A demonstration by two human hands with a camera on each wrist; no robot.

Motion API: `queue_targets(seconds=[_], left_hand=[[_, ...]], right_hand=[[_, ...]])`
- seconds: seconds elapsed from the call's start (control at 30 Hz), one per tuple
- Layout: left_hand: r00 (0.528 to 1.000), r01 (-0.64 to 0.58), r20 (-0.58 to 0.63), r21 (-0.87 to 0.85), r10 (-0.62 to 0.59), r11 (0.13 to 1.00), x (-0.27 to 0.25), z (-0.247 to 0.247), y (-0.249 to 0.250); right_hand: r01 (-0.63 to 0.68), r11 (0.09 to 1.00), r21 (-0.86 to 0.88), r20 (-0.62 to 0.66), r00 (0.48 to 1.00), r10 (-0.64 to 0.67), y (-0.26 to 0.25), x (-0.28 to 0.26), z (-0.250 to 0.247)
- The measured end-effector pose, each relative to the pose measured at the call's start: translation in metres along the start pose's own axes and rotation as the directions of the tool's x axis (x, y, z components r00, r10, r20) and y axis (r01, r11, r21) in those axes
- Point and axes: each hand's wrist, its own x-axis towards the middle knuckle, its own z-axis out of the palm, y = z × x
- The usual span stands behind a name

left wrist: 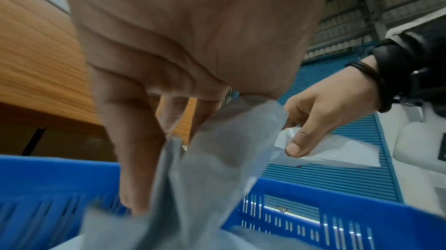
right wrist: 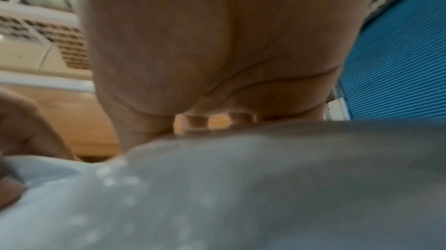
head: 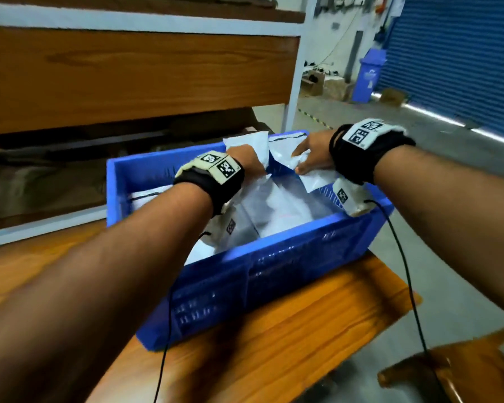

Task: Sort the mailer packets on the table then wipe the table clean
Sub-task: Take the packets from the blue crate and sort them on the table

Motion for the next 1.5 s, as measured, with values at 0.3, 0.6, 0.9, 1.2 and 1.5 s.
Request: queue_targets(seconds=[0.3, 0.6, 0.9, 1.2, 1.5], left_hand=[[0.980, 0.167, 0.112, 0.003, -0.166, 0.986, 0.042, 0.036, 0.002], [0.964, 0.198, 0.190, -0.050, -0.185, 0.979, 0.051, 0.043, -0.008], [0.990, 0.090, 0.096, 0.092, -0.098, 0.992, 0.058, 0.053, -0.025], [0.969, 0.123, 0.209, 0.052, -0.131, 0.991, 0.060, 0.054, -0.036], [0.945, 0.134, 0.293, 0.070, -0.149, 0.989, 0.060, 0.058, -0.036]], right_hand=[[0.189, 0.977, -0.104, 0.191, 0.967, -0.167, 0.011, 0.045, 0.015], [0.245, 0.955, -0.166, 0.350, 0.920, -0.175, 0.020, 0.052, 0.011], [0.253, 0.938, -0.235, 0.389, 0.909, -0.148, 0.026, 0.057, 0.005], [0.296, 0.908, -0.295, 0.388, 0.906, -0.169, 0.015, 0.072, 0.046], [0.263, 0.958, -0.112, 0.333, 0.918, -0.213, 0.014, 0.072, 0.038]])
